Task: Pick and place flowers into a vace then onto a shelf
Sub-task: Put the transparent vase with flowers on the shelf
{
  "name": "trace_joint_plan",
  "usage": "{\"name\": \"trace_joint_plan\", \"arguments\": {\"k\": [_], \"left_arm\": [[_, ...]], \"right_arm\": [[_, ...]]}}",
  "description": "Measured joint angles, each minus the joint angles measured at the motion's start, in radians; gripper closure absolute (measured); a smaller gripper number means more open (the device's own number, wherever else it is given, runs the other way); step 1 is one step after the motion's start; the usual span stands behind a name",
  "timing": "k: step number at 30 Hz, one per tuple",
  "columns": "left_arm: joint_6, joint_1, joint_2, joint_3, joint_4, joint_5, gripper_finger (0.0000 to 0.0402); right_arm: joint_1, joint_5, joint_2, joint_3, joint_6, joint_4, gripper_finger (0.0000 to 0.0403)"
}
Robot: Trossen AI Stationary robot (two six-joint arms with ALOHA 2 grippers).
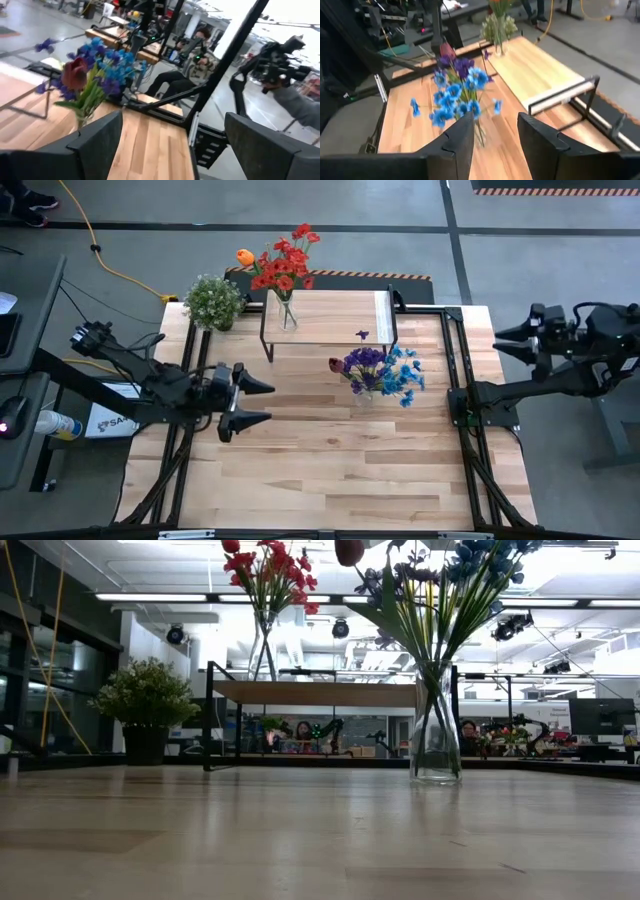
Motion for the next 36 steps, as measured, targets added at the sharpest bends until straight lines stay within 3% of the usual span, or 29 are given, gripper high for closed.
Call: {"name": "trace_joint_plan", "arguments": {"k": [8,21,36], "left_arm": [[-0.016,0.000,-0.001,0.000,-0.024,-0.010,0.0021],[-0.024,0.000,-0.001,0.000,-0.042,-0.014,0.0021],[-0.024,0.000,-0.001,0.000,-0.052,-0.014,0.0021]], "right_arm": [[-0.003,0.002,-0.005,-0.033,0.064,-0.066,0.0260],[-0.004,-0.054,-0.137,-0.522,0.036,0.200,0.0261],[-0.004,-0.143,-0.269,-0.842,0.226,0.329,0.0261]]}}
